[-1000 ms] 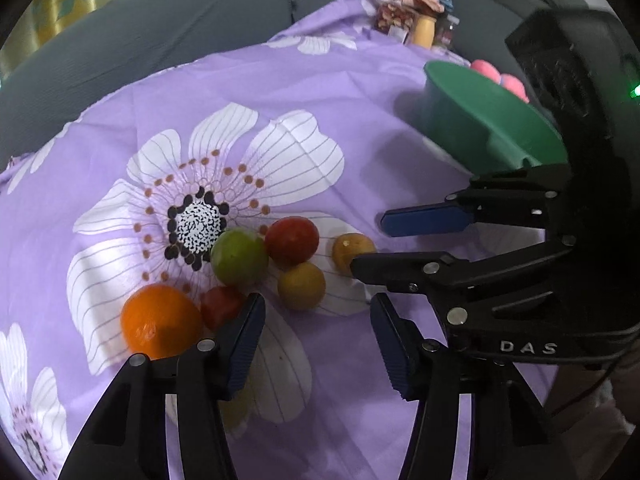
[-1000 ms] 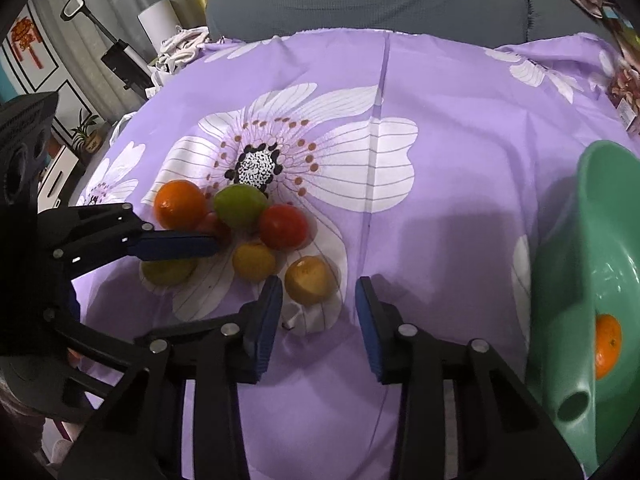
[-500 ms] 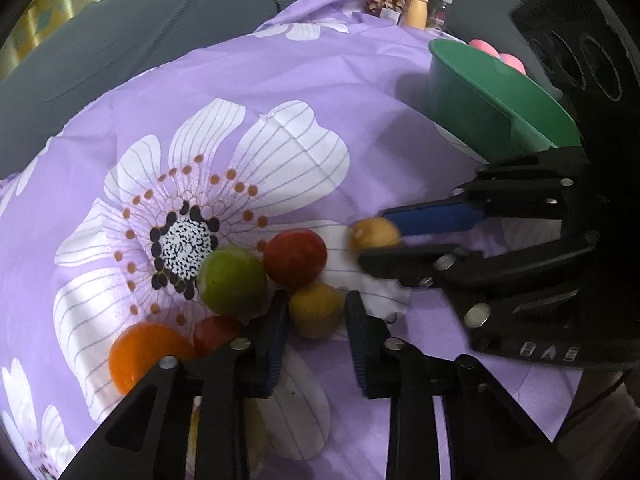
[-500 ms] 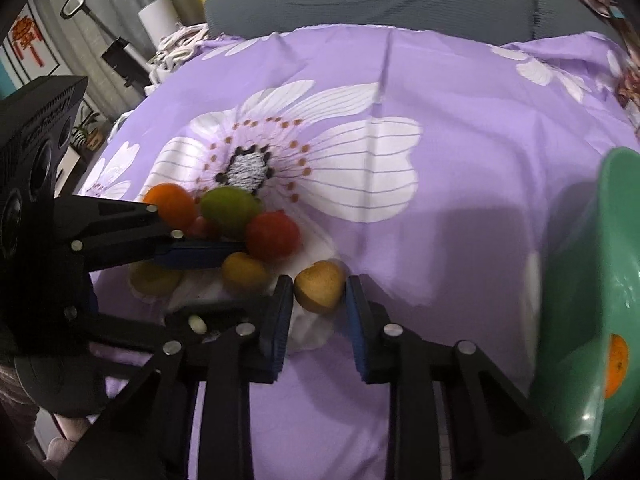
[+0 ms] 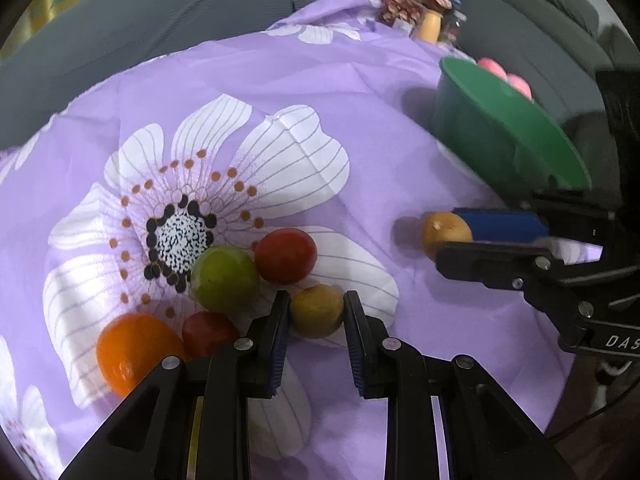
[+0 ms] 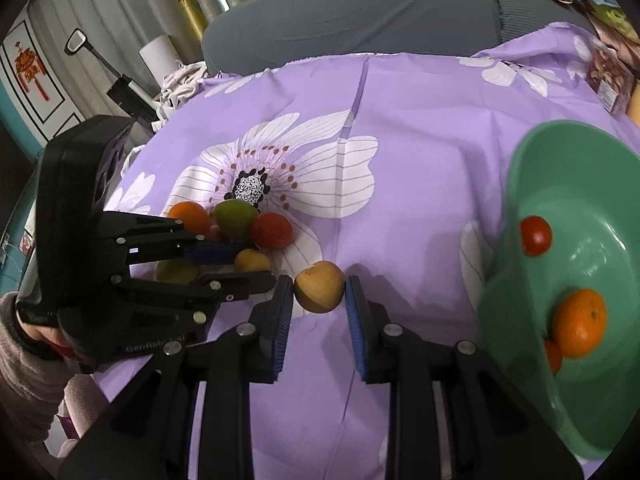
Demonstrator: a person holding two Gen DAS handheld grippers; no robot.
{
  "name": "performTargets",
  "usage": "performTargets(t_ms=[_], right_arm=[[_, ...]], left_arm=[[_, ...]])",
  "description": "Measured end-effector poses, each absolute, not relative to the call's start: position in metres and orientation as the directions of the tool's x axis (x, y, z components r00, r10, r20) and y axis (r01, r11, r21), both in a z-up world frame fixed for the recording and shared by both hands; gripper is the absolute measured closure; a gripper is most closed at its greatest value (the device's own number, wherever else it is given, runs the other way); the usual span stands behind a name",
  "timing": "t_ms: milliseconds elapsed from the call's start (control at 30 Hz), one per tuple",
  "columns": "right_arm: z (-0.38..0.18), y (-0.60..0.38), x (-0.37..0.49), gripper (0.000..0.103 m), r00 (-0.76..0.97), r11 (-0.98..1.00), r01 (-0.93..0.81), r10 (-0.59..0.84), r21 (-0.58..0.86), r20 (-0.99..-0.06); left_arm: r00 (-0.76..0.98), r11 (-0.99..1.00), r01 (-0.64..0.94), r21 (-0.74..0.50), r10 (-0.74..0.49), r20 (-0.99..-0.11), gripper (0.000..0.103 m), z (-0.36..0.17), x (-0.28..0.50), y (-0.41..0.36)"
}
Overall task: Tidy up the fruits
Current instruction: 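Grasp a brown kiwi with the left gripper while the right gripper grasps a yellow fruit, then carry both fruits over the green bowl and open both grippers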
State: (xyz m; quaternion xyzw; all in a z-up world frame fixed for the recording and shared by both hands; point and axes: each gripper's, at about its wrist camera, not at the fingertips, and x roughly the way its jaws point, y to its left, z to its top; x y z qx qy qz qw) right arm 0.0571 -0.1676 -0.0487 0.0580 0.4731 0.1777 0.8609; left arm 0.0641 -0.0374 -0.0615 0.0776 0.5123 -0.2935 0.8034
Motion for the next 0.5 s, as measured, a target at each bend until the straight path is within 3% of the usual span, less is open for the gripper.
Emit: performTargets(t_ms=[233, 500], right_arm=[[-0.033, -0.187, 0.037, 0.076, 0.537, 0.930, -0.217, 0.369, 0.298, -0.759], [-0.011, -0.218, 0.015, 0.076, 0.619, 0.934, -0.175, 0.351, 0.312, -0.703]], left_arm=[[0.304, 0.817, 0.508, -0.272, -0.466, -0.831, 0.076, -0.043, 0.049, -0.024], [0.328, 0.792, 0.533, -0.297, -0.517, -0.791, 0.076, -0.010, 0.041, -0.045]])
